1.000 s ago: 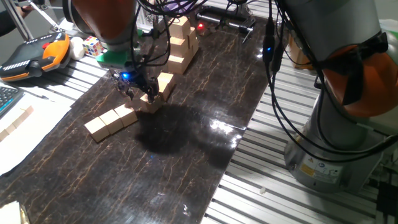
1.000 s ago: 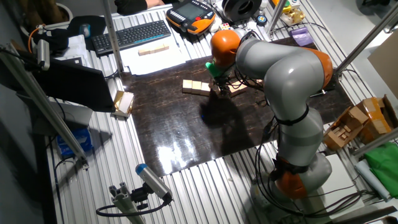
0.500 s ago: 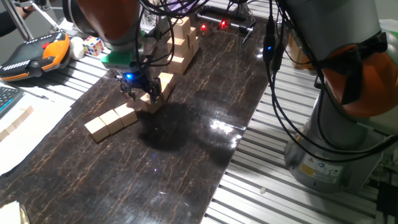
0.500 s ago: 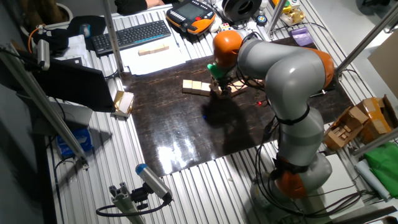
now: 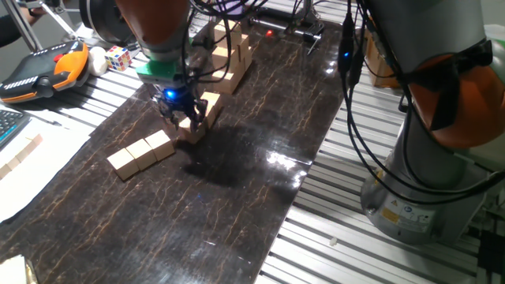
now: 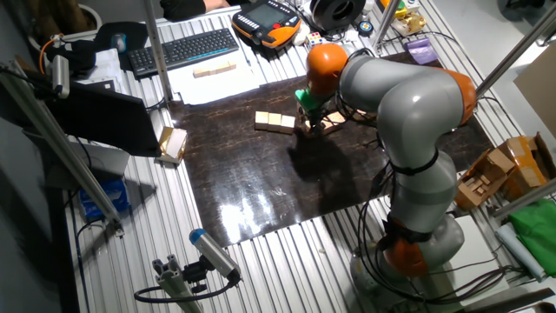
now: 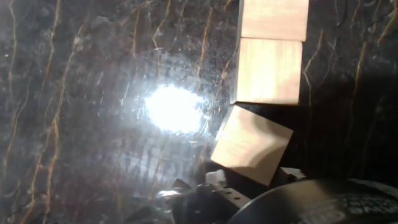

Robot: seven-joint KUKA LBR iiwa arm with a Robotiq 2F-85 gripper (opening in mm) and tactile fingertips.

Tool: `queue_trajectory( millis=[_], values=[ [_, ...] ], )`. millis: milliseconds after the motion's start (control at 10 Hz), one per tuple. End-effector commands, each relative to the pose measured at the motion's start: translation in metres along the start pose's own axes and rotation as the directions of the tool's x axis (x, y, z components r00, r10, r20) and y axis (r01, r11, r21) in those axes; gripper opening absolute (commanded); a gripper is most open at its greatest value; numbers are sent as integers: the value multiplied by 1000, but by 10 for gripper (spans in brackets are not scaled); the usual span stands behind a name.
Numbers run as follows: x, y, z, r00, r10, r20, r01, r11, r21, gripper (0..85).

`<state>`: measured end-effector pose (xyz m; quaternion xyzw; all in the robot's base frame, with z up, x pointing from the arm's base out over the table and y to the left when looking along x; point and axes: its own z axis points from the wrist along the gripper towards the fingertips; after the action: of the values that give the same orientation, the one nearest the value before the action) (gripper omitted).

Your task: Stack the blocks into a pyramid shape

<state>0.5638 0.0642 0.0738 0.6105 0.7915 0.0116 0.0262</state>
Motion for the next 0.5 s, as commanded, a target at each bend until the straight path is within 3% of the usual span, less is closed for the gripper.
queue_trajectory(
  millis=[0, 200, 400],
  values=[
    [4, -2, 2, 1000, 0, 3, 0, 1000, -6, 317],
    [8, -3, 0, 1000, 20, 11, -21, 1000, 4, 343],
    [10, -4, 3, 1000, 27, 8, -27, 1000, -8, 333]
  ],
)
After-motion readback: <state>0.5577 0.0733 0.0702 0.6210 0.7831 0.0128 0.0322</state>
